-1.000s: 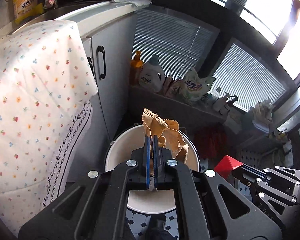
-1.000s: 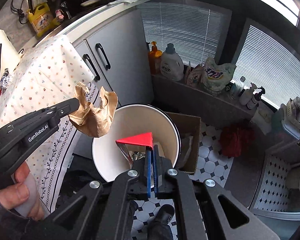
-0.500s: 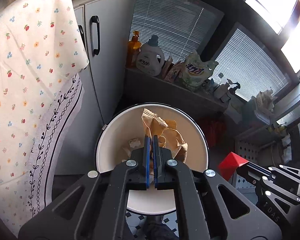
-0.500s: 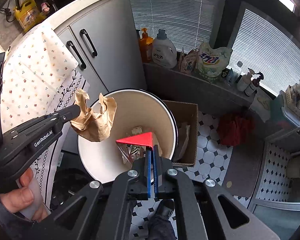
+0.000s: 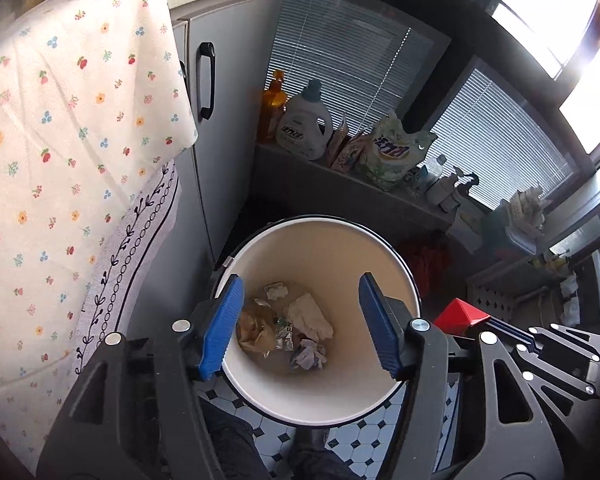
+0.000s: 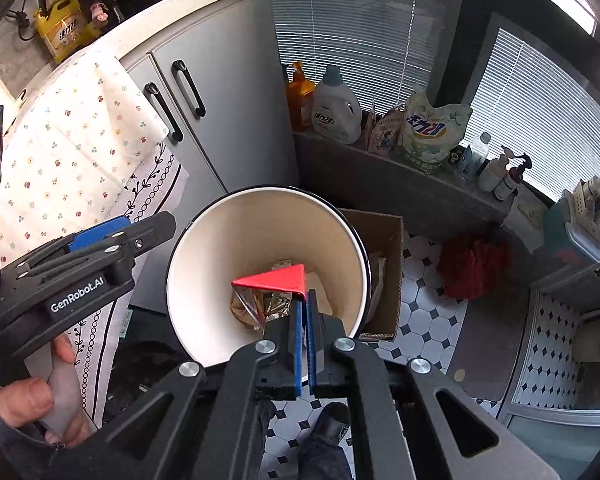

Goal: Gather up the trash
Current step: 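Open both grippers over the white bucket to drop the papers, then bring both open grippers back to the counter near the blue-white box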

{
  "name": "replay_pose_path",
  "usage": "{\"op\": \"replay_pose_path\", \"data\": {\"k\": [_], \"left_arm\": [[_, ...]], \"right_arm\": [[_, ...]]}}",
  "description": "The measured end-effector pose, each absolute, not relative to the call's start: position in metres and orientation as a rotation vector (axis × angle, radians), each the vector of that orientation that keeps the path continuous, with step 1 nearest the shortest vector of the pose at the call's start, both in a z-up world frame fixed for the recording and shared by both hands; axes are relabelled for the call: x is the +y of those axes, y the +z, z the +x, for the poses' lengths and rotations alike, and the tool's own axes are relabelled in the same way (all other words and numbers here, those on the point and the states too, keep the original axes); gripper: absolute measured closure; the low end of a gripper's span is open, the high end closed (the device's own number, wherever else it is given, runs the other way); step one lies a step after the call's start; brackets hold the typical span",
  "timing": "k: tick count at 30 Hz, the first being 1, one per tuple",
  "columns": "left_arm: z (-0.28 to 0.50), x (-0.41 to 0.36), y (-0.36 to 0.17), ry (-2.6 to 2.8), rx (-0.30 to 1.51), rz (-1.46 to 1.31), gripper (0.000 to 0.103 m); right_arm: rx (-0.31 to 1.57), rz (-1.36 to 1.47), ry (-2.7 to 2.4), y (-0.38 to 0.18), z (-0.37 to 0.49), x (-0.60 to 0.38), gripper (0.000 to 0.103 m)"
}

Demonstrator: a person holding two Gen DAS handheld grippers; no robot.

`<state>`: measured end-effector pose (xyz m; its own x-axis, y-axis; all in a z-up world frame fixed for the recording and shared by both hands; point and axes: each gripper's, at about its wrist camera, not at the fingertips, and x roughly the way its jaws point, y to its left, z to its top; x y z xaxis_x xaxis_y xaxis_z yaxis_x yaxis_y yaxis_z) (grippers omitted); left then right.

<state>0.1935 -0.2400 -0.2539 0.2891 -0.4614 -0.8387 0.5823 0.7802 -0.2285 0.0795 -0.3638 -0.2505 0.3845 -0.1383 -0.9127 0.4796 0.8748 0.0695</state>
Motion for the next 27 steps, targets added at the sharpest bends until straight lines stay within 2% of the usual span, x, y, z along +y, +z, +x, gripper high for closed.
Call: {"op": "replay_pose_path", "data": {"k": [9, 17, 18, 19, 20, 27], "left_arm": [[0.206, -0.207, -0.214, -0.656, 1.007, 0.100, 0.023], [0.215, -0.173, -0.173, -0.587, 0.941, 0.082, 0.019], [0.216, -0.170, -0.168, -0.579, 0.935, 0.076, 0.019], [0.217, -0.166, -0.163, -0.576, 0.929, 0.065, 0.019], [0.218, -0.162, -0.156, -0.582, 0.924, 0.049, 0.019], [0.219, -0.135, -0.099, -0.576, 0.828, -0.003, 0.017]], "right_arm": [[1.086, 0.333, -0.361, -0.235, 0.097, -0.354, 0.100], [1.058, 0.344, -0.322, -0.216, 0.114, -0.345, 0.095], [1.046, 0.341, -0.318, -0.211, 0.115, -0.343, 0.083], [1.027, 0.338, -0.312, -0.204, 0.115, -0.341, 0.065], [1.004, 0.332, -0.306, -0.196, 0.115, -0.338, 0.060], [0.917, 0.293, -0.225, -0.145, 0.124, -0.314, 0.059]]}}
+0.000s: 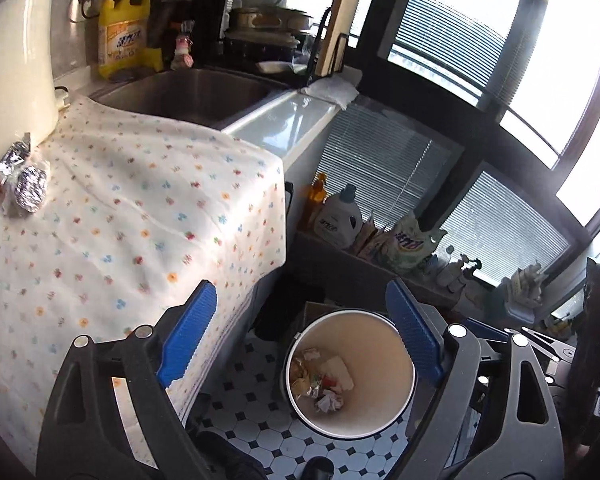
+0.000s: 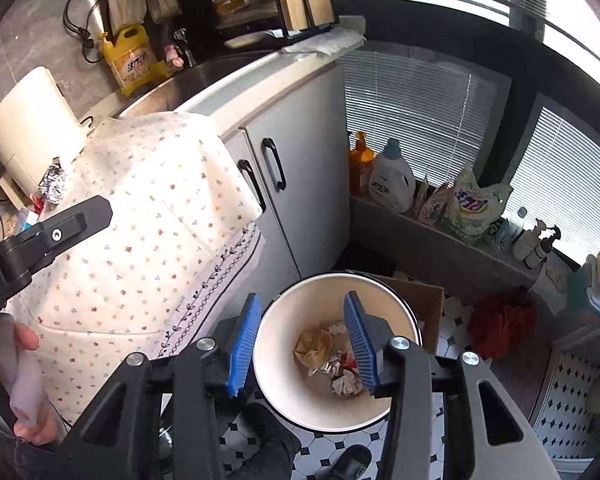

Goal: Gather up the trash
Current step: 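Bring both open grippers back to the counter near the blue-white box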

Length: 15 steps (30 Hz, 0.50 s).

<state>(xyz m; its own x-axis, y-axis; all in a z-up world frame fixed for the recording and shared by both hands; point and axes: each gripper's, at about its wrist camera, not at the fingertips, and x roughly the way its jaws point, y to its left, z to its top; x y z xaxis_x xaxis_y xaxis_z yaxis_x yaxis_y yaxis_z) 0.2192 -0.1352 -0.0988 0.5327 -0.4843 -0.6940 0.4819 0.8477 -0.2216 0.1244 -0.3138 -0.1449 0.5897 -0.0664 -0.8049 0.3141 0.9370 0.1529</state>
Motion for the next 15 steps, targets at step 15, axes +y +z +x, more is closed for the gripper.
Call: {"op": "replay_pose_path", "data": {"k": [15], "left_arm": [[0.221, -0.042, -0.021, -0.341, 0.673, -0.081, 0.017]], "right_arm": [[0.781, 0.221, 0.009, -0.073, 0.178, -0.234, 0.048]]}}
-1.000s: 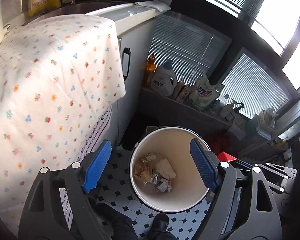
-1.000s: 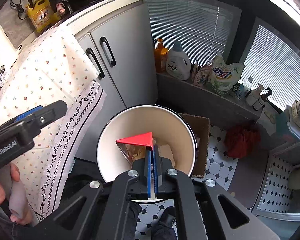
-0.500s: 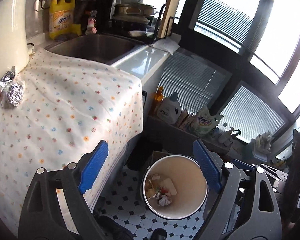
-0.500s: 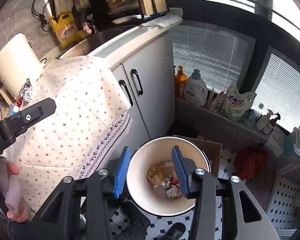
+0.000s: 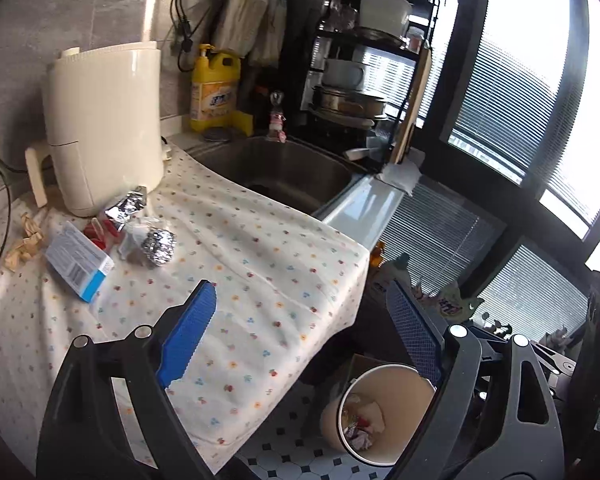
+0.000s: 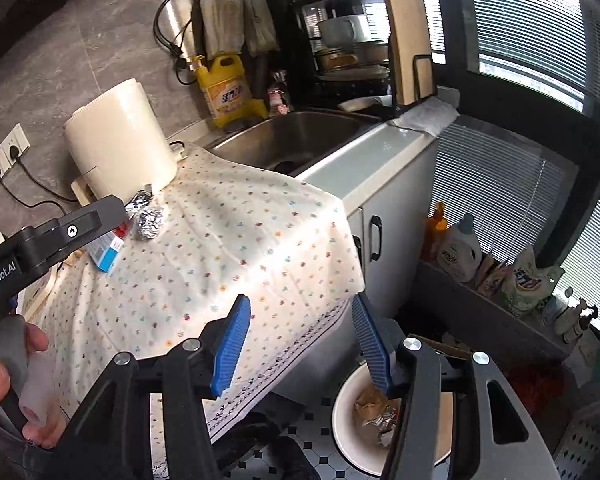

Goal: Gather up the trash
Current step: 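Bring both open grippers back to the counter near the blue-white box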

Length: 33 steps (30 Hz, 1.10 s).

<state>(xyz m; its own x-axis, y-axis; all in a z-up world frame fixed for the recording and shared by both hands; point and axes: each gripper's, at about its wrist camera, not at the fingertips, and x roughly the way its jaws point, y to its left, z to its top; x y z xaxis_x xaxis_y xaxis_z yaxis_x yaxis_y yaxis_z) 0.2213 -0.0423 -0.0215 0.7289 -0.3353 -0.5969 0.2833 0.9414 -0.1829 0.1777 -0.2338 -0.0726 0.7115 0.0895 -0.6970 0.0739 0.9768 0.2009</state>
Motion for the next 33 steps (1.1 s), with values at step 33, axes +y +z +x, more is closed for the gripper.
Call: {"op": "replay_pose_path", "data": {"k": [33], "left_arm": [[0.244, 0.164, -0.035, 0.135, 0.665, -0.149, 0.013]], "right_arm": [[0.817, 0.051, 0.416, -0.078, 0.275, -0.010, 0.029]]}}
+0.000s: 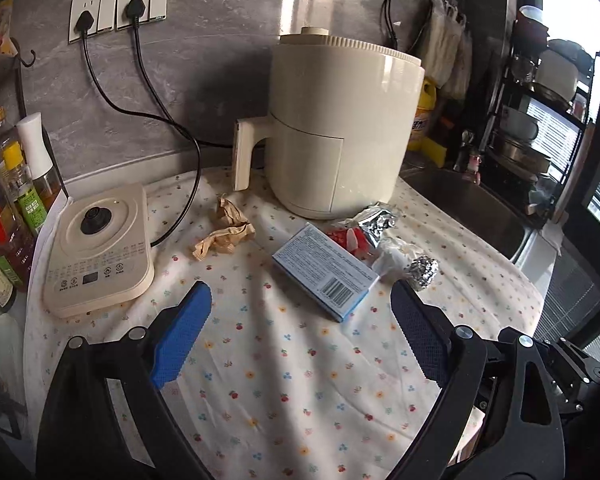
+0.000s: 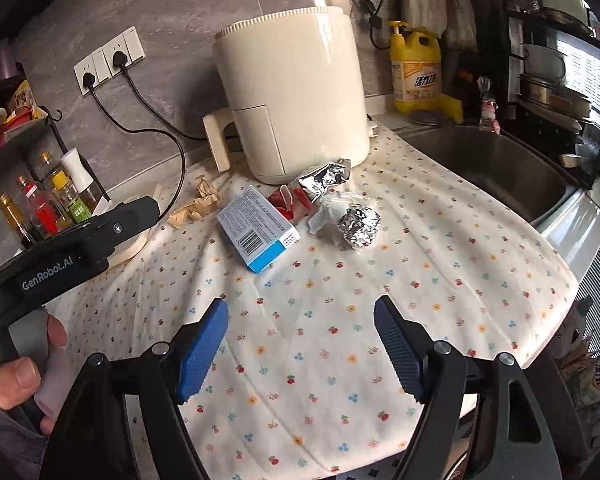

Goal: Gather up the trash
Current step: 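Bring both open grippers back to the counter near the blue-white box, then close the left gripper on the blue-and-white medicine box and lift it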

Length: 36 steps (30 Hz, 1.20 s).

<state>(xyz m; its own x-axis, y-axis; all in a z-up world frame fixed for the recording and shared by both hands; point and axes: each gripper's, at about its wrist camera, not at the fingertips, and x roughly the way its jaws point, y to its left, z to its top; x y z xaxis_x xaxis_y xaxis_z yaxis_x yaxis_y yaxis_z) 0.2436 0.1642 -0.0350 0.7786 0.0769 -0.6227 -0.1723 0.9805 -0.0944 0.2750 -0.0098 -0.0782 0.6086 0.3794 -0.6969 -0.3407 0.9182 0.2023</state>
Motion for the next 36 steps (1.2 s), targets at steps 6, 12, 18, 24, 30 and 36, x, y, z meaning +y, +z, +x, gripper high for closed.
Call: {"op": "replay_pose_path", "data": {"k": [6, 12, 18, 24, 30, 36], "left_arm": [[0.265, 0.184, -0.048, 0.128, 0.685, -0.169, 0.021], [0.295, 0.183, -0.064, 0.079, 0.725, -0.186, 0.031], [0.331, 0.163, -0.081, 0.023, 0.775, -0.173, 0.031], [0.367, 0.142, -0.099, 0.018, 0.837, -0.127, 0.031], [0.388, 0.132, -0.114, 0.037, 0.890, -0.094, 0.028], [0.394, 0.127, -0.120, 0.070, 0.904, -0.058, 0.016]], "right_arm": [[0.841, 0.038, 0.427, -0.087, 0.296, 0.012, 0.030], [0.877, 0.039, 0.387, -0.098, 0.317, 0.009, 0.038], [0.907, 0.050, 0.287, -0.105, 0.335, -0.016, 0.040], [0.917, 0.062, 0.215, -0.108, 0.348, -0.035, 0.042], [0.914, 0.062, 0.192, -0.107, 0.351, -0.041, 0.042], [0.921, 0.069, 0.185, -0.110, 0.353, -0.043, 0.042]]}}
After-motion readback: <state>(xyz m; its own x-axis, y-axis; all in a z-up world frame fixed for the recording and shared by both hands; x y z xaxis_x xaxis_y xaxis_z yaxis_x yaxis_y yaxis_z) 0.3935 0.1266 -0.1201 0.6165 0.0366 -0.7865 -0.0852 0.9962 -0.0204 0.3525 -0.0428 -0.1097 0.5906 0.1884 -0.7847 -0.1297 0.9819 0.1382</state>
